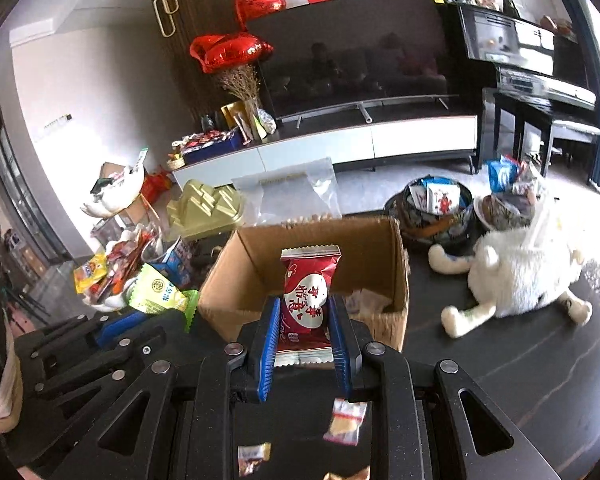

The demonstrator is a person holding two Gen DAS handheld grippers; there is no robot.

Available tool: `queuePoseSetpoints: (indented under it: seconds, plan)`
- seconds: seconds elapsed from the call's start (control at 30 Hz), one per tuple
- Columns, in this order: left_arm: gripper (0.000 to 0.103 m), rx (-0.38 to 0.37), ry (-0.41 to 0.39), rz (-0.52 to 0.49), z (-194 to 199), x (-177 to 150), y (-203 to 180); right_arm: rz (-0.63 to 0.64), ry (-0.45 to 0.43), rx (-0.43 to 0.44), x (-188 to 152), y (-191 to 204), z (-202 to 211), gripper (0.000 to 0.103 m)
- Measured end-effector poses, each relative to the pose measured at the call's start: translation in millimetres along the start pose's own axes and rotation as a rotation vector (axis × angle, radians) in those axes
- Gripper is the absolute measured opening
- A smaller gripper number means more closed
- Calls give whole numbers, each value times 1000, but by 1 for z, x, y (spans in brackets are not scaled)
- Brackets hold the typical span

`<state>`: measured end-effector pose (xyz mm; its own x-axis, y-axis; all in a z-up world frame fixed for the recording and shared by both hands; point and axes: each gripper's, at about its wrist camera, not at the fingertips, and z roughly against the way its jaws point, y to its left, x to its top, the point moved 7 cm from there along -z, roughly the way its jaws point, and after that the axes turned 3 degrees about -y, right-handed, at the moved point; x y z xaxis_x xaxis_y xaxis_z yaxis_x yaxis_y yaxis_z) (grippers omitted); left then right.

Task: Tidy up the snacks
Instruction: 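Carry the green candy and red candy bar over the box and open both tools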

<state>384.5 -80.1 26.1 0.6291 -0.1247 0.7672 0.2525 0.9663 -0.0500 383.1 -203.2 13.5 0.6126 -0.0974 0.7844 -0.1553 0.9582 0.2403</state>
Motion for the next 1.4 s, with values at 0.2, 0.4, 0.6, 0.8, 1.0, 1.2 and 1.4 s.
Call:
queuePoseSetpoints:
  seconds: [0.2,0.4,0.6,0.8,1.0,1.2,1.4]
  plan:
    - [16,-13,16,-6,-29,15,8,10,17,8,9,-2,-26,26]
    - [16,-16,41,-12,-62,19,14,12,38,10,10,-7,-53,26]
    - [40,69,31,-22,-77,19,22,11,42,-31,8,-17,-73,35]
    - [49,77,18,-12,-54,6,21,6,40,-54,-2,-24,-61,41]
    - [54,75,-32,-31,-13,-6,12,22,19,-23,-17,-11,-28,51]
    - [55,73,-82,-59,23,-16,2,34,5,1,-35,0,5,60]
    - [58,76,-97,-57,50,-36,-2,62,-48,-38,-51,3,38,69]
